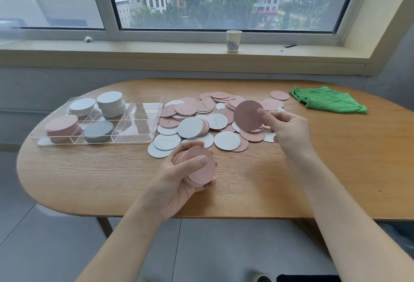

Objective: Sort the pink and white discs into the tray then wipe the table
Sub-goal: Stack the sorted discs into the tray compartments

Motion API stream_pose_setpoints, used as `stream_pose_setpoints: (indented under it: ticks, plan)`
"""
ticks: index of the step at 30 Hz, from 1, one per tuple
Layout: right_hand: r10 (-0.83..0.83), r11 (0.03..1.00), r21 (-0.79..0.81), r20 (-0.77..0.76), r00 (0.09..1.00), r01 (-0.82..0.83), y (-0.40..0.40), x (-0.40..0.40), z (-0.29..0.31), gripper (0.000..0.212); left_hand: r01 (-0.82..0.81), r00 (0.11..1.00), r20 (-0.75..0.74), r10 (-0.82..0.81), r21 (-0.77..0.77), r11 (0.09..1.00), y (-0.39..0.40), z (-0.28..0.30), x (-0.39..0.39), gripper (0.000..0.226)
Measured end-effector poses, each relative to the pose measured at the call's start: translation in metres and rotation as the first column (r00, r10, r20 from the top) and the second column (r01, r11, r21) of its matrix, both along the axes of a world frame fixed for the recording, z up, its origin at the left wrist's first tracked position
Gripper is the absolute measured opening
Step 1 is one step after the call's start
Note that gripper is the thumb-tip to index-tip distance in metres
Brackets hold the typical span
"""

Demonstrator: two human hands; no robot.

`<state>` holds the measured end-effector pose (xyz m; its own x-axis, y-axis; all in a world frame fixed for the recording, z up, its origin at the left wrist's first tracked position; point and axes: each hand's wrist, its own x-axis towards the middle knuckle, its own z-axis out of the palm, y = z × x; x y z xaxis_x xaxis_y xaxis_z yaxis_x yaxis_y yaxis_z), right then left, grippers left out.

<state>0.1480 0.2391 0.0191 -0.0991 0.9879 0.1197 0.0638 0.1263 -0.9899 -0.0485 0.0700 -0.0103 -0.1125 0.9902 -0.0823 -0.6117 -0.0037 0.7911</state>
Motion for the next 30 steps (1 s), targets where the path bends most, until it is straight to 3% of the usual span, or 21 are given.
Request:
stream_pose_setpoints:
  ticks: [3,6,11,16,19,25,30]
  plan:
    - [0.325,0.939,-0.081,-0.098,0.941,-0.333,-0.024,-0.007,0.009,0.031,-0.036,0.999,0.005,0.036,0.011,0.999,0.001,0.0,0.0,0.074]
    - [0.512,0.855,-0.076,-0.03,0.858,-0.513,-0.043,-0.017,0.008,0.026,-0.064,0.998,0.023,0.063,0.034,0.997,0.0,-0.001,0.0,0.074]
    - [0.602,0.799,-0.062,0.108,0.791,-0.599,-0.063,-0.033,0.001,0.019,-0.039,0.999,0.018,0.038,0.068,0.997,-0.003,-0.002,-0.001,0.075]
    - [0.485,0.868,0.064,0.107,0.868,-0.492,-0.073,-0.047,-0.011,0.019,-0.02,1.0,0.002,0.02,0.065,0.998,-0.004,-0.003,-0.001,0.064]
    - [0.467,0.878,0.033,0.161,0.869,-0.478,-0.071,-0.049,-0.012,0.027,-0.03,1.0,-0.007,0.03,0.051,0.998,-0.004,-0.002,0.001,0.061]
    - [0.727,0.686,-0.156,0.161,0.667,-0.71,-0.074,-0.045,-0.003,0.028,0.02,0.997,0.066,-0.026,0.083,0.996,-0.006,-0.003,-0.001,0.086]
    - [0.771,0.632,-0.17,0.03,0.637,-0.756,-0.07,-0.047,-0.001,0.034,0.027,0.994,0.107,-0.033,0.055,0.998,-0.009,-0.004,-0.003,0.088]
